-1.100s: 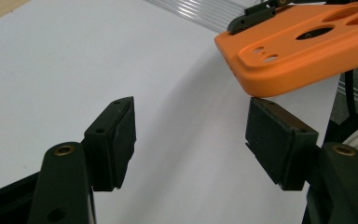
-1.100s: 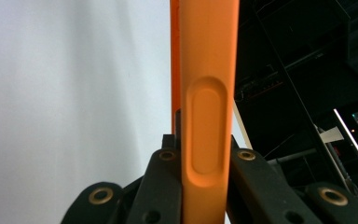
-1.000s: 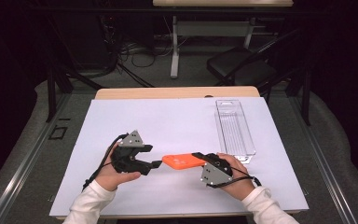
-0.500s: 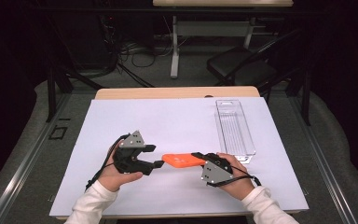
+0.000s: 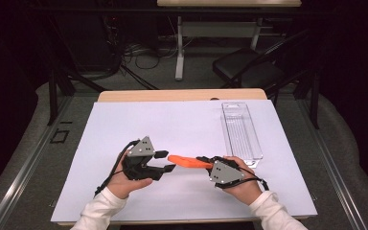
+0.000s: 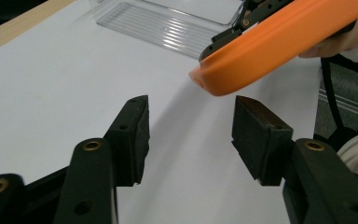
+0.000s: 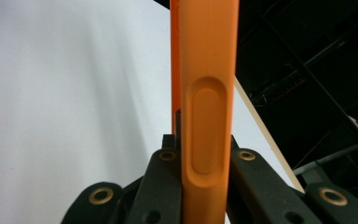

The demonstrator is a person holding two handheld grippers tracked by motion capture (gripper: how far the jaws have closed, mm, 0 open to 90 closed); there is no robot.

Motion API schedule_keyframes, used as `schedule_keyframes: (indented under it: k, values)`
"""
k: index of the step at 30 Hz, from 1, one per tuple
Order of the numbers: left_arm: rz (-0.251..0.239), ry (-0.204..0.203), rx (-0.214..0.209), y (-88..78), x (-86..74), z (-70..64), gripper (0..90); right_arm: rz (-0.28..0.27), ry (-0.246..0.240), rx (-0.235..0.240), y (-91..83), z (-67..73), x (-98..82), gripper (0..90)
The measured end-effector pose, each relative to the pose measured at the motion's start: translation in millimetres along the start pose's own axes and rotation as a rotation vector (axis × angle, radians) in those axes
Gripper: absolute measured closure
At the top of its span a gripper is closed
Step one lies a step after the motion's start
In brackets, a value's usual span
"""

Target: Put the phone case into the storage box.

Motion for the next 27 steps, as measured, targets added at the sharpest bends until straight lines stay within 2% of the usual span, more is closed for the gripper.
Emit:
schedule_keyframes:
  k: [10, 13, 17, 27]
  values:
    - [-0.038, -0.015, -0.014, 3.2, 3.8, -3.6, 54.9, 0.007, -0.001, 0.018, 2.1, 4.0, -0.9, 87.4]
    - [-0.043, 0.001, 0.0, 3.3, 4.6, -3.8, 56.3, 0.006, -0.001, 0.018, 2.4, 4.4, -0.8, 87.4]
    - [-0.049, 0.023, -0.002, 4.3, 4.5, -4.4, 61.9, 0.008, 0.001, 0.021, 2.6, 4.8, -1.1, 87.4]
    - [-0.071, 0.037, -0.009, 5.4, 6.1, -7.6, 70.0, 0.004, 0.016, 0.024, 3.1, 5.1, -1.4, 87.4]
Point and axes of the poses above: each handheld gripper's, and its own axes: y roughly forward along the jaws, x roughly out of its top, z roughly to its left, the point moved 6 cm from there along y, roughly forward along the jaws, and after that the axes turned 3 degrees about y, right-handed, at the moved point
